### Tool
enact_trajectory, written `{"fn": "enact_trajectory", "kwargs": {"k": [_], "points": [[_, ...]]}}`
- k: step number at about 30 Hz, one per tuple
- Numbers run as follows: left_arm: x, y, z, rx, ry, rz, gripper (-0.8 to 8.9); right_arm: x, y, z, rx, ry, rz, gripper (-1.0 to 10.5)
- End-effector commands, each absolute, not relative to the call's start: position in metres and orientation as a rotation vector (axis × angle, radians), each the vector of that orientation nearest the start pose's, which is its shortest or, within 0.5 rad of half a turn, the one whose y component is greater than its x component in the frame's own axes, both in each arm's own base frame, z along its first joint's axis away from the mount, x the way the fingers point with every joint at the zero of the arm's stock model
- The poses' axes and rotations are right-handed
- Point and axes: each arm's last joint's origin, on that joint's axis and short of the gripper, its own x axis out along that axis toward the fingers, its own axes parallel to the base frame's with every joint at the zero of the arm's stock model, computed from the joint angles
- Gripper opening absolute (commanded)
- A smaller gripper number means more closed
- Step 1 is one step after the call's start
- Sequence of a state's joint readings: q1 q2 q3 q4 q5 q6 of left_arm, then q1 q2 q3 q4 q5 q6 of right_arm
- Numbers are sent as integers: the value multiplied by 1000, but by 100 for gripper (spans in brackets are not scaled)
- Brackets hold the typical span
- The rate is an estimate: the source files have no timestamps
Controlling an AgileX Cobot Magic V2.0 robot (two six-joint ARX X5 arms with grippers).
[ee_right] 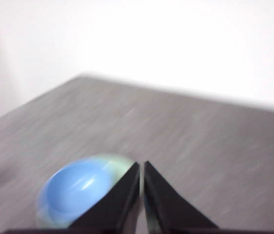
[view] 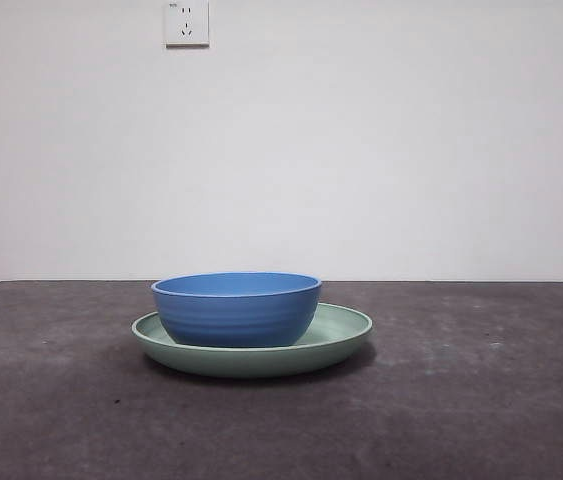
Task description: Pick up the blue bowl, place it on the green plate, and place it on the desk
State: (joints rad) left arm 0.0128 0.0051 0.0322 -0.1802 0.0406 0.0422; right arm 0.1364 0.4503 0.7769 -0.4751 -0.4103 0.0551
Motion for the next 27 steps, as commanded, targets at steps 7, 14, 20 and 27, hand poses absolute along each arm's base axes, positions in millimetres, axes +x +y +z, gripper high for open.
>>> {"fn": "enact_trajectory", "kwargs": {"k": [7, 14, 20, 27], "points": [[96, 0, 149, 34, 177, -29, 15, 86, 4, 268, 32, -39, 266, 8], [96, 0, 149, 34, 177, -29, 15, 92, 0, 206, 43, -34, 174, 8], [96, 0, 149, 34, 178, -29, 15, 96, 0, 174, 66, 18, 156, 8], [96, 0, 149, 34, 178, -29, 15, 96, 0, 159, 90, 85, 154, 8]]}}
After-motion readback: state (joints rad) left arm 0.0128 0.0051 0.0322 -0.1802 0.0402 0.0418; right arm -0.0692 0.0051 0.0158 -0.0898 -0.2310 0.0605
